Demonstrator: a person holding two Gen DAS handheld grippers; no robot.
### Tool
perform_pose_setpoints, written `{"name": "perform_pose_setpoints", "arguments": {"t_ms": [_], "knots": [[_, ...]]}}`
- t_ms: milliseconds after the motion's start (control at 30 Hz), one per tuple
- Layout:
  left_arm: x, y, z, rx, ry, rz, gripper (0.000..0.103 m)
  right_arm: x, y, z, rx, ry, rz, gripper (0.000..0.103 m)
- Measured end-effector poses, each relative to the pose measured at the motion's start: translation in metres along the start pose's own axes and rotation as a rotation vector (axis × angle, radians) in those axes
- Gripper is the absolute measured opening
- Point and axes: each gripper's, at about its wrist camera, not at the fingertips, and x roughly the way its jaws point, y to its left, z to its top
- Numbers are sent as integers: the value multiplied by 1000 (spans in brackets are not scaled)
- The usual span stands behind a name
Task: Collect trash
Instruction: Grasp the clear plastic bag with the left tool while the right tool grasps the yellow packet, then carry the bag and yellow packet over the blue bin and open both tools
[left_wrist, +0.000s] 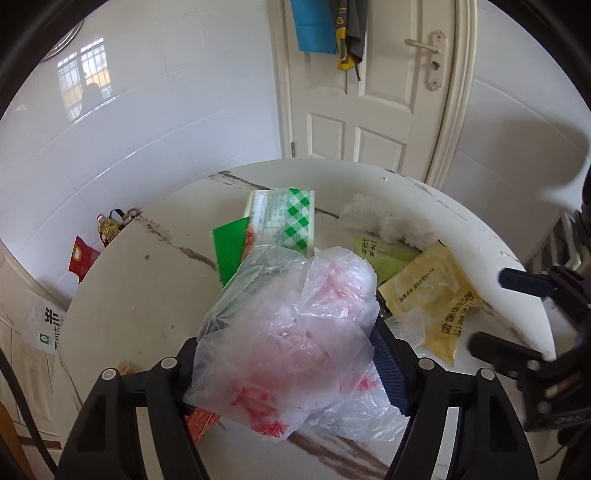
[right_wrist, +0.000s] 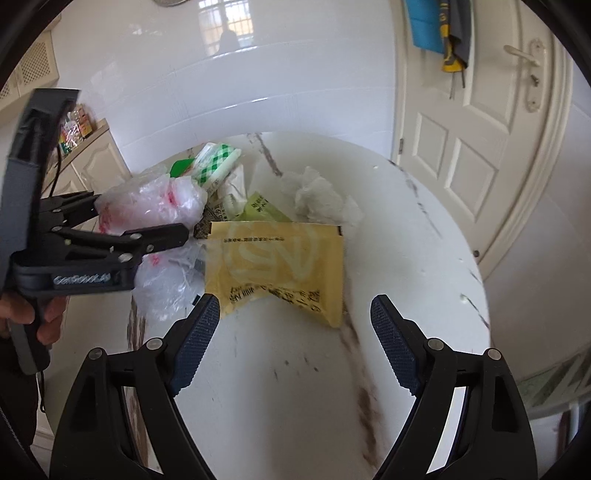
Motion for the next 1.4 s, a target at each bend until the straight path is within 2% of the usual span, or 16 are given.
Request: {"name": "perform_pose_setpoints", "arguments": {"t_ms": [200,233,267,300,500,533,567,600,633,667,733,800,1000,1167,1300,1400], "knots": [[-31,8,-13,1,-25,-5,69,25,18,9,-54,33,-1,84],[-35,8,-17,6,-18,-7,69,30,21,10,-63,40,-20,85],[-38,10,-20,5,-12,-4,69,33,23,11,-71,45,-26,92],[-42,11,-24,2,-10,4,69,37,25,12,-76,46,-32,94],[-60,4,-39,1,4,-1,69,50,30,11,-98,98,-44,94],[-61,3,-40,2,8,-2,69,50,31,10,-100,97,-51,91],[-63,1,-42,1,10,-7,69,48,32,10,-97,90,-44,82],[-62,-1,-40,-2,11,-13,69,44,31,9,-87,81,-31,70],[-64,-2,-40,-3,12,-17,69,40,29,8,-75,75,-24,63],[-67,-3,-42,-3,11,-20,69,35,26,7,-57,71,-9,48],[-72,-5,-42,-2,11,-22,69,28,21,3,-37,81,17,43],[-78,-8,-44,0,9,-27,69,23,20,-1,-47,83,24,33],[-95,-23,-51,-5,4,-57,69,-7,19,-32,-42,60,36,25],[-109,-47,-51,3,-8,-88,69,-45,5,-56,23,-11,79,23],[-125,-77,-44,27,-37,-134,69,-86,-11,-71,62,-65,85,23],[-130,-105,-36,50,-50,-172,69,-116,-31,-85,100,-100,56,23]]}}
